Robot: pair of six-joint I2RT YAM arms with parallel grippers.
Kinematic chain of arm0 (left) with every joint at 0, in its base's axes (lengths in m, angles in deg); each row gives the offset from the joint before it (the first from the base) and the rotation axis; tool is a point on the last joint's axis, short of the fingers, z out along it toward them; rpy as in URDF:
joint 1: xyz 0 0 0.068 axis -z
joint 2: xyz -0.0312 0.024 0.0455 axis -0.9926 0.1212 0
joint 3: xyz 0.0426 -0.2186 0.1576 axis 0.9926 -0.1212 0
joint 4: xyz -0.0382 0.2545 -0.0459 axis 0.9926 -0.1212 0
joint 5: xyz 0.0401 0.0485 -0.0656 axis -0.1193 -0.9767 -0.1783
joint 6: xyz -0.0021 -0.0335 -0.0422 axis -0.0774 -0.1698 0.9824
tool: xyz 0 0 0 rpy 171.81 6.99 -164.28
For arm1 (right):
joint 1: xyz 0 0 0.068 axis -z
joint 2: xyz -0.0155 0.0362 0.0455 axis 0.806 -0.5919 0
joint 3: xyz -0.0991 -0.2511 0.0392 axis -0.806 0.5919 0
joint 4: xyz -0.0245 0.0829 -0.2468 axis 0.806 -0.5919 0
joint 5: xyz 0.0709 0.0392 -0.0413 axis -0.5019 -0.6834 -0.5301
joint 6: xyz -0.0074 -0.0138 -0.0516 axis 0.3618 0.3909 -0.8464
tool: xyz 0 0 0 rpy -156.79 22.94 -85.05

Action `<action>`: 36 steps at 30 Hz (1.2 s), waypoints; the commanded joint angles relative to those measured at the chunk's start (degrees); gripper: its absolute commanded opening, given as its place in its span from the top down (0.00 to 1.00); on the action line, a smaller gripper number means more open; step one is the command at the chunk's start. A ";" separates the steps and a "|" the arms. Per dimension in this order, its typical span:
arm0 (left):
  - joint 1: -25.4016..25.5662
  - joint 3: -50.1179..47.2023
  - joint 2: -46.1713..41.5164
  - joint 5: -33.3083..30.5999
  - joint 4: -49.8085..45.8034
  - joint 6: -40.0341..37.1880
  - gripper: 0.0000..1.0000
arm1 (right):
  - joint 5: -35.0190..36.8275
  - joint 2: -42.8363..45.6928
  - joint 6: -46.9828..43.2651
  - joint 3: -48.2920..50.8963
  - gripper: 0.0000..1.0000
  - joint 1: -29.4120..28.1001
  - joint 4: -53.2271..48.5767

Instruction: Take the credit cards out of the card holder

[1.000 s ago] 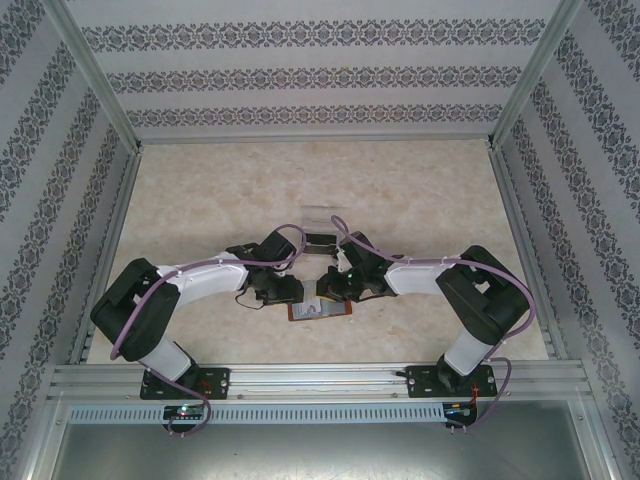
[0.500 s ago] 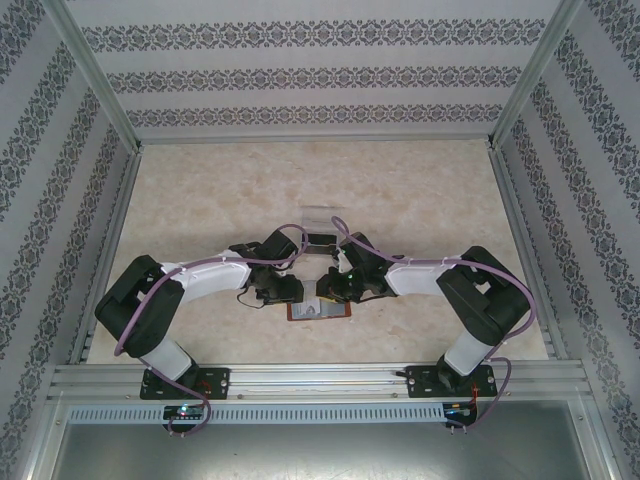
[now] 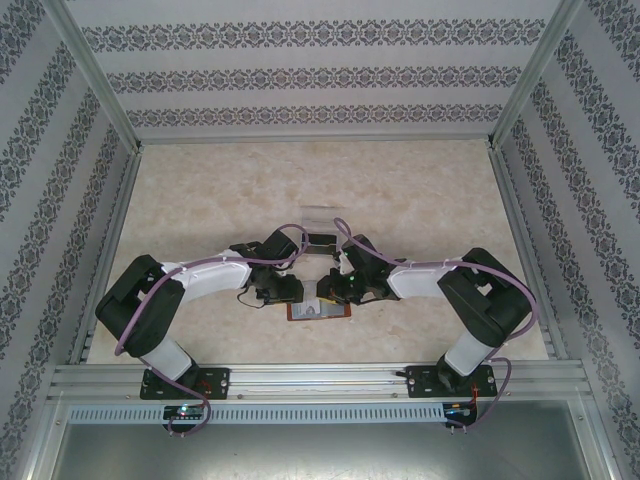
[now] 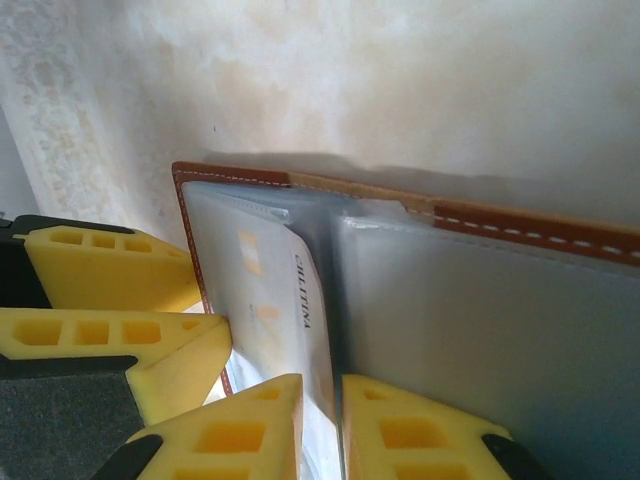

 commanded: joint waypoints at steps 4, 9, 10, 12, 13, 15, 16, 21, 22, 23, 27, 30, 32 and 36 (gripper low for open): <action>0.70 -1.60 3.63 -3.59 -2.61 -1.24 0.59 | -0.77 -1.39 1.64 1.79 0.89 0.53 3.80; 0.69 -1.48 3.53 -3.83 -2.98 -1.26 0.59 | 0.70 1.20 0.83 3.11 0.92 1.48 1.88; 0.70 -1.49 3.45 -3.85 -2.98 -1.26 0.59 | 1.24 1.97 0.53 3.59 0.92 1.94 1.14; 0.70 -1.57 3.44 -3.92 -3.02 -1.21 0.59 | 1.76 3.64 0.00 4.38 0.93 2.96 -0.14; 0.74 -1.68 3.44 -3.94 -3.07 -1.27 0.59 | 1.92 4.39 -0.44 4.64 0.93 3.57 -0.76; 0.72 -1.59 3.44 -3.88 -3.23 -1.26 0.59 | 2.14 5.80 -1.44 4.72 0.93 4.52 -2.68; 0.74 -1.42 3.53 -3.96 -3.41 -1.37 0.59 | 2.33 6.47 -2.01 4.72 0.93 4.82 -3.82; 0.74 -1.23 3.65 -4.16 -3.68 -1.47 0.59 | 3.23 9.84 -3.77 4.49 0.93 5.79 -8.06; 0.74 -1.25 3.60 -4.14 -3.68 -1.45 0.59 | 3.43 10.58 -4.17 4.33 0.93 5.95 -9.04; 0.73 -1.31 3.54 -4.18 -3.68 -1.34 0.59 | 3.76 11.69 -4.64 4.15 0.93 6.08 -10.11; 0.70 -1.31 2.88 -4.44 -3.93 -1.38 0.59 | 6.87 17.38 -7.68 3.03 0.98 6.11 -14.88; 0.62 -1.42 2.09 -4.53 -3.60 -1.37 0.59 | 8.75 21.35 -12.03 0.68 1.00 6.13 -19.90; 0.44 -1.13 1.65 -4.56 -3.37 -1.46 0.59 | 9.56 22.96 -15.57 -1.75 1.00 6.11 -23.64; -0.08 -1.11 0.39 -3.80 -2.75 -1.50 0.58 | 12.43 25.31 -24.02 -6.41 1.00 6.19 -30.51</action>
